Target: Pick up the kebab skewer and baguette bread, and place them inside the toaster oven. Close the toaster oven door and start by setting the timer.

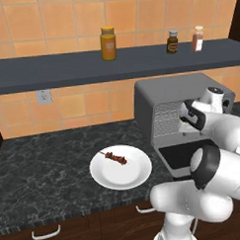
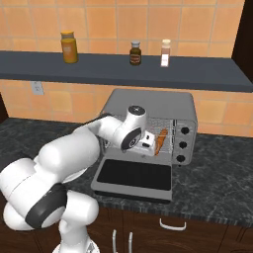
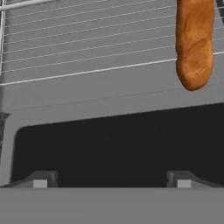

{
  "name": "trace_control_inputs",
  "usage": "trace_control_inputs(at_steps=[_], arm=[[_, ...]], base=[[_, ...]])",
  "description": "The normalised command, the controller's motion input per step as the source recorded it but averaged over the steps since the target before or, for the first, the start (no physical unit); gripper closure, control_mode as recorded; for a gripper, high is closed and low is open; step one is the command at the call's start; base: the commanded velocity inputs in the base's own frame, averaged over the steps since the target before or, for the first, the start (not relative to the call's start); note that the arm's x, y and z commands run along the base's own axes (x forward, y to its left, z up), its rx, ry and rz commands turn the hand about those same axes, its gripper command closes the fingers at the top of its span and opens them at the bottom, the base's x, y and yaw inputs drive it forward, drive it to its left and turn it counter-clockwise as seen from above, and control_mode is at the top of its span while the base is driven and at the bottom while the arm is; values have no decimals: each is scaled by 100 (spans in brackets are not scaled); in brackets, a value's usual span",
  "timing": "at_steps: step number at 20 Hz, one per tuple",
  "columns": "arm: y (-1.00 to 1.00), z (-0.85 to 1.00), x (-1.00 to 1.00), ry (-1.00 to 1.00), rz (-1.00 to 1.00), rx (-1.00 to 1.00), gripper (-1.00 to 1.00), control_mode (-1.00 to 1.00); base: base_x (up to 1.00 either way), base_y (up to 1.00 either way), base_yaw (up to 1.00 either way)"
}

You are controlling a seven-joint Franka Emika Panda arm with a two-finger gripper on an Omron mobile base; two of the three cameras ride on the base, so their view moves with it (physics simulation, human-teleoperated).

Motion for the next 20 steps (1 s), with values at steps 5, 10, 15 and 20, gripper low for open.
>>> trace_control_inputs(at_steps=[5, 10, 15, 20], arm=[[97, 14, 0, 1, 21, -2, -100, -100], [91, 6, -9, 1, 21, 0, -100, -100], [95, 4, -5, 1, 18, -1, -100, -100], [97, 1, -8, 2, 16, -2, -100, -100]], base=[[0, 0, 0], [0, 0, 0], [0, 0, 0], [0, 0, 0]])
